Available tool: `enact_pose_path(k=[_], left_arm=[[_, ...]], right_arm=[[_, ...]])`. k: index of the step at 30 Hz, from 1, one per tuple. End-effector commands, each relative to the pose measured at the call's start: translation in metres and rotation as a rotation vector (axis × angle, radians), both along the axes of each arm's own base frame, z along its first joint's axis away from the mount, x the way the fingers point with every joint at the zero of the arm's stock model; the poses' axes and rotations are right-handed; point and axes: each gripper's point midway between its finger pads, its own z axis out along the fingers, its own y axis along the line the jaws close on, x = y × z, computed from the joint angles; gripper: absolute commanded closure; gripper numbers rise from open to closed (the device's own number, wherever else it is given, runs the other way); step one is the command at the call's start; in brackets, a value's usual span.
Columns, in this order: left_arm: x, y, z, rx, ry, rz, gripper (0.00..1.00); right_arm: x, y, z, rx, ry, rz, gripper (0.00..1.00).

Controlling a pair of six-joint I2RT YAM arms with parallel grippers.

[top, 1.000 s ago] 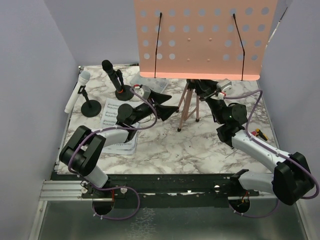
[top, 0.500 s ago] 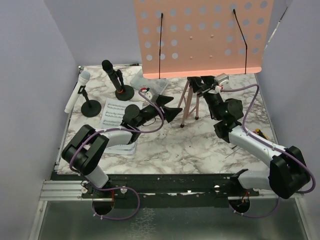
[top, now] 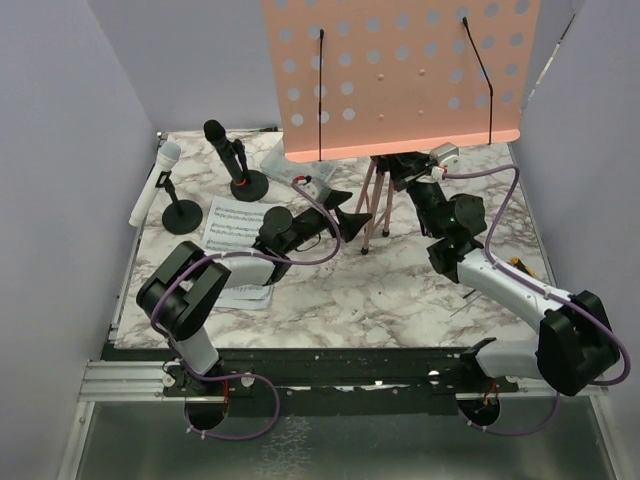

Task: Pack up the instrument practice props

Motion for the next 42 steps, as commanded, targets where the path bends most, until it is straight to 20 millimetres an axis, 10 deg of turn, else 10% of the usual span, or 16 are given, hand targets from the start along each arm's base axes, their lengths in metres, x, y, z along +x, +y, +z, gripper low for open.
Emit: enact_pose_path(k=[1,13,42], left_arm=[[0.017,0.012,0.036,-0.048,-0.07,0.031,0.19],[0.055,0.087,0.069,-0.066,-0.13,0.091,0.18],[0.012,0.008,0.195,-0.203,-0.255,-0.435,0.18]], right_arm=[[-0.013,0.002,0.007,-0.001,0.002,0.043,0.99],[-0.029,0.019,0.008,-0.016,0.045,0.21,0.99],[-0.032,0.039,-0.011,-0.008,0.175,0.413,0.99]])
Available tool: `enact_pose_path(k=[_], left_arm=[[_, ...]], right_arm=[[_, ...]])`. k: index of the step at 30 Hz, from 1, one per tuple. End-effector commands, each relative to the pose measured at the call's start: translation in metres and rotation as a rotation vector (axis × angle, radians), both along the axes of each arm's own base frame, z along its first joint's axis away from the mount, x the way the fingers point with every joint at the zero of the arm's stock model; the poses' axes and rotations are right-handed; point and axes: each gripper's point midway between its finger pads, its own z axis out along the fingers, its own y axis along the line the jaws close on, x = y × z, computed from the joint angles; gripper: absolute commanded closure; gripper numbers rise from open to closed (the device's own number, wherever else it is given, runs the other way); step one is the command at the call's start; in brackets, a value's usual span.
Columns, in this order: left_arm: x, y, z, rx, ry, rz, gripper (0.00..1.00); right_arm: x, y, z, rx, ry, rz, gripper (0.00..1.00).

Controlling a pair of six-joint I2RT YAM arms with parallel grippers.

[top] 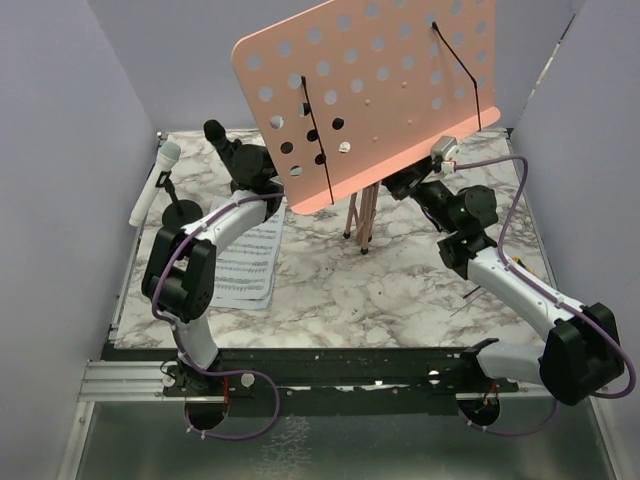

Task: Pack up the instrument practice props

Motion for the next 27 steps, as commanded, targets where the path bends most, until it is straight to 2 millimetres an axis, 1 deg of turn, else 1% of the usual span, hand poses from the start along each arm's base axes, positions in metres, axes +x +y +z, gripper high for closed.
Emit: enact_pose_path(k=[1,7,10,13,15,16,17,19,20,22,23,25,26,27], left_arm=[[-0.009,-0.01,0.016,-0.026,-0.019,-0.061,0.18],[-0.003,-0.021,0.024,-0.063,0.005,-0.067,0.22],[0.002,-0.026,0.021,-0.072,0.023,-0.06,0.25],[0.002,-0.031,0.017,-0.066,0.032,-0.067,0.27],[0.002,-0.033,0.015,-0.065,0.038,-0.065,0.33],[0.003,-0.033,0.015,-0.065,0.043,-0.062,0.38],[0.005,-0.033,0.015,-0.069,0.048,-0.055,0.47],[0.007,-0.032,0.019,-0.079,0.05,-0.037,0.64],[0.007,-0.031,0.021,-0.083,0.047,-0.027,0.71],[0.009,-0.029,0.027,-0.088,0.048,-0.006,0.83],[0.01,-0.028,0.027,-0.085,0.048,0.006,0.87],[0.011,-0.027,0.028,-0.075,0.05,0.039,0.96],[0.011,-0.026,0.031,-0.069,0.048,0.059,1.0],[0.013,-0.026,0.03,-0.06,0.046,0.085,1.0]], right_arm=[[0.001,0.008,-0.009,0.019,0.085,0.058,0.99],[0.002,0.013,-0.013,-0.011,0.093,0.084,0.99],[0.003,0.014,-0.015,-0.028,0.092,0.086,0.99],[0.003,0.015,-0.016,-0.049,0.092,0.086,0.99],[0.004,0.014,-0.016,-0.051,0.09,0.081,0.99],[0.004,0.014,-0.016,-0.05,0.088,0.076,0.99],[0.004,0.013,-0.016,-0.05,0.086,0.071,0.98],[0.004,0.011,-0.017,-0.049,0.084,0.058,0.92],[0.003,0.009,-0.017,-0.05,0.082,0.051,0.86],[0.001,0.005,-0.021,-0.059,0.086,0.035,0.65],[-0.001,0.003,-0.024,-0.066,0.09,0.027,0.57],[-0.004,-0.005,-0.034,-0.074,0.107,-0.006,0.46],[-0.007,-0.01,-0.039,-0.075,0.112,-0.024,0.42],[-0.011,-0.015,-0.047,-0.073,0.124,-0.042,0.39]])
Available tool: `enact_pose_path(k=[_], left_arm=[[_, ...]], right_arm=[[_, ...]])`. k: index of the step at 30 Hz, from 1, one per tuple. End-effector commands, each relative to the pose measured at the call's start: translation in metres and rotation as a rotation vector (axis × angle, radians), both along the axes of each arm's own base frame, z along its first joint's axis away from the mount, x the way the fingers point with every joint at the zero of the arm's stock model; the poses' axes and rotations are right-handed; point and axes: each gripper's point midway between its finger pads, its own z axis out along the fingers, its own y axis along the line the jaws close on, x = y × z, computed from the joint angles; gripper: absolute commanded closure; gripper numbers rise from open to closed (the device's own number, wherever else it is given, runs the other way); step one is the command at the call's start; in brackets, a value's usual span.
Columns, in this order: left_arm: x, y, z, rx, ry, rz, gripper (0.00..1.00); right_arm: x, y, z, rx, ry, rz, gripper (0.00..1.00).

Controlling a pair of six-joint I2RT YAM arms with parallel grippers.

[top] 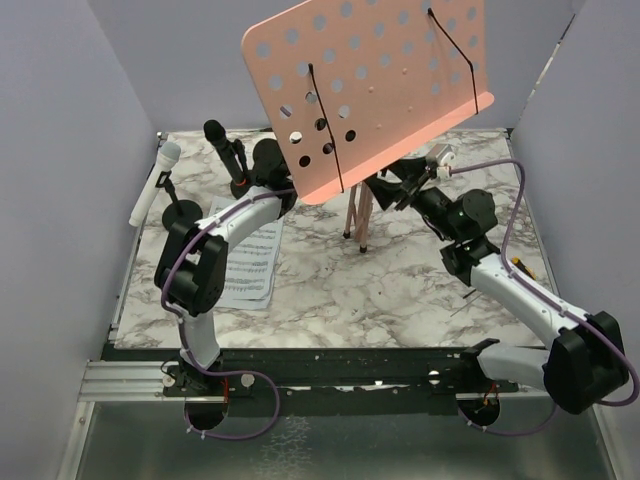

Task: Pack up the instrument practice props

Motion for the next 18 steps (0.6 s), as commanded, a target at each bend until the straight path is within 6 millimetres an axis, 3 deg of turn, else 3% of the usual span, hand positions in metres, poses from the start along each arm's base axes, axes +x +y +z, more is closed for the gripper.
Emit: enact_pose_path(k=[1,5,10,18], left_arm=[[0.009,0.011,0.02,0.0,-0.004,0.143,1.0],[0.009,0.012,0.024,-0.001,0.005,0.183,1.0],[0.0,0.008,0.03,-0.019,0.003,0.2,1.0],[-0.011,-0.001,0.036,-0.036,0.02,0.203,1.0]], right_arm=[[-0.014,-0.017,-0.038,-0.033,0.073,-0.064,0.38],[-0.024,-0.027,-0.075,-0.04,0.13,-0.088,0.37],[-0.023,-0.02,-0.104,-0.016,0.173,-0.052,0.42],[0.006,-0.016,-0.116,-0.001,0.142,-0.107,0.5]])
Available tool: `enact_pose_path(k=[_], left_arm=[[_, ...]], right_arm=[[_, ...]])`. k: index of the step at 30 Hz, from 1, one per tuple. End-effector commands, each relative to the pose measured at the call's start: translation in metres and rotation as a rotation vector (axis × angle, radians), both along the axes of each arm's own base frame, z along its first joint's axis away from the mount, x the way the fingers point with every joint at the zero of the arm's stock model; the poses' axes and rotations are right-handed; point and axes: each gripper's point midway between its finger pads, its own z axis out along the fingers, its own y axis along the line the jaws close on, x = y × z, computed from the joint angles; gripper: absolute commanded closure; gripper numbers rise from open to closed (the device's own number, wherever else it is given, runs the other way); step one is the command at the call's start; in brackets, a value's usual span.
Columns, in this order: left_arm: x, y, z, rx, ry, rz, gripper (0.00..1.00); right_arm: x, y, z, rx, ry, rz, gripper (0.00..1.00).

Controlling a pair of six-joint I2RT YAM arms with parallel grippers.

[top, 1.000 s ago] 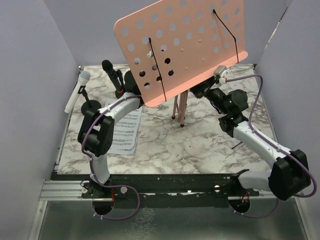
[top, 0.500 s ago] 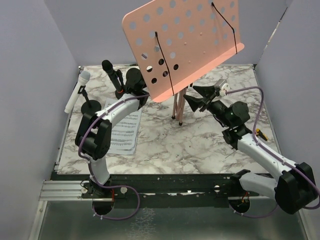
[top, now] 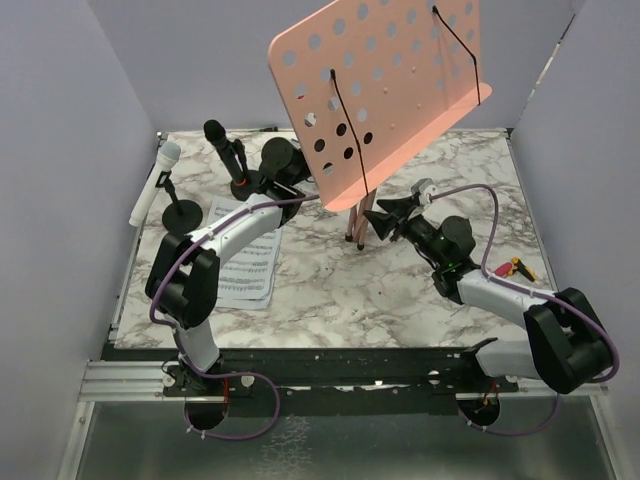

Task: Pack up the instrument practice props

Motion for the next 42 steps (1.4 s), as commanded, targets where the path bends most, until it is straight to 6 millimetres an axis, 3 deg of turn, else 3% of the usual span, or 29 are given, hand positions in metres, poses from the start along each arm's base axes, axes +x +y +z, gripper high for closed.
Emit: enact_pose_path(k=[1,3,10,14,16,22,24,32,42], left_arm=[[-0.018,0.007,0.037,-0.077,-0.028,0.029,1.0],[-0.021,0.006,0.037,-0.078,-0.026,0.032,1.0],[-0.028,-0.001,0.038,-0.078,-0.024,0.032,1.0],[-0.032,-0.005,0.041,-0.076,-0.03,0.035,1.0],[-0.032,-0.004,0.043,-0.083,-0.025,0.044,1.0],[-0.032,0.008,0.045,-0.089,-0.007,0.106,1.0],[-0.034,0.01,0.048,-0.095,0.002,0.104,1.0],[-0.046,0.006,0.057,-0.113,0.018,0.071,1.0],[-0.052,-0.008,0.059,-0.136,0.062,0.034,1.0]], right_arm=[[0.016,-0.004,0.026,0.062,-0.117,-0.066,0.53],[0.018,-0.003,0.035,0.072,-0.15,-0.069,0.59],[0.01,0.011,0.065,0.07,-0.208,0.03,0.98],[0.002,0.014,0.076,0.077,-0.219,0.063,0.99],[-0.001,0.01,0.079,0.083,-0.219,0.047,0.91],[-0.013,-0.014,0.083,0.09,-0.192,-0.048,0.37],[-0.016,-0.019,0.084,0.091,-0.187,-0.061,0.28],[-0.009,-0.008,0.077,0.116,-0.145,-0.024,0.17],[0.021,0.008,0.064,0.137,-0.183,-0.018,0.19]])
